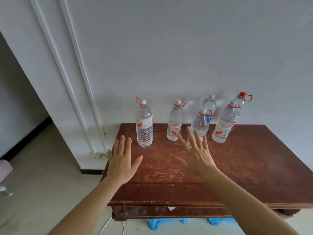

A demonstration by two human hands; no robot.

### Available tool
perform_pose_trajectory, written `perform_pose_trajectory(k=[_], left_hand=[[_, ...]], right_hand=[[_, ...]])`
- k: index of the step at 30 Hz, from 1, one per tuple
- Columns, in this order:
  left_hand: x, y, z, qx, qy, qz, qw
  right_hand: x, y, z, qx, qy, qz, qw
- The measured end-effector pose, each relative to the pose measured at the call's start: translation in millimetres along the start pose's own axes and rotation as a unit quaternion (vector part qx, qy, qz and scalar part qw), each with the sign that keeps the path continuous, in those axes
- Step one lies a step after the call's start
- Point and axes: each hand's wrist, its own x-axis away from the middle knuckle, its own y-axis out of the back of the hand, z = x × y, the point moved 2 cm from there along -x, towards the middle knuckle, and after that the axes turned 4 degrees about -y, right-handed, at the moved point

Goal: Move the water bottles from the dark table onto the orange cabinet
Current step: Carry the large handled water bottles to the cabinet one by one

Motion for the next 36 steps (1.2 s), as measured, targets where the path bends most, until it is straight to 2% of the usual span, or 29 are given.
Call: perform_pose_trajectory(k=[7, 11, 17, 19, 21, 24, 28, 31, 34, 36], left_hand=[[-85.1, -41.8, 17.5, 0.024, 0.002, 0.05, 0.998], [-113.4, -61.2, 32.6, 0.022, 0.028, 0.074, 0.997], [-131.9, -50.4, 58.6, 0.006, 0.023, 0.071, 0.997], [-143.4, -47.4, 65.1, 0.011, 0.038, 0.068, 0.997], [-153.1, -51.3, 70.3, 0.032, 0.08, 0.071, 0.994], [-159.5, -65.0, 74.2, 0.09, 0.128, 0.096, 0.983], [-184.0, -88.6, 74.5, 0.174, 0.139, 0.146, 0.964], [-218.6, -108.1, 78.3, 0.198, 0.128, 0.171, 0.957], [-258.8, -122.7, 57.5, 0.222, 0.047, 0.176, 0.958], [-275.3, -134.7, 36.1, 0.288, 0.009, 0.165, 0.943]], right_hand=[[-87.7, -36.3, -10.9, -0.059, -0.024, 0.02, 0.998], [-160.0, -56.2, 2.5, -0.089, 0.024, 0.039, 0.995], [-271.8, -43.8, 49.6, -0.212, 0.093, 0.015, 0.973], [-302.2, -40.9, 68.0, -0.223, 0.125, 0.008, 0.967], [-322.4, -50.3, 85.1, -0.231, 0.157, 0.032, 0.96], [-328.8, -70.3, 97.9, -0.325, 0.166, 0.073, 0.928], [-321.6, -78.9, 92.2, -0.371, 0.176, 0.024, 0.911], [-311.1, -82.7, 82.2, -0.392, 0.151, -0.017, 0.907], [-294.6, -84.5, 74.8, -0.415, 0.084, -0.044, 0.905], [-283.7, -87.2, 69.1, -0.422, 0.03, -0.057, 0.904]])
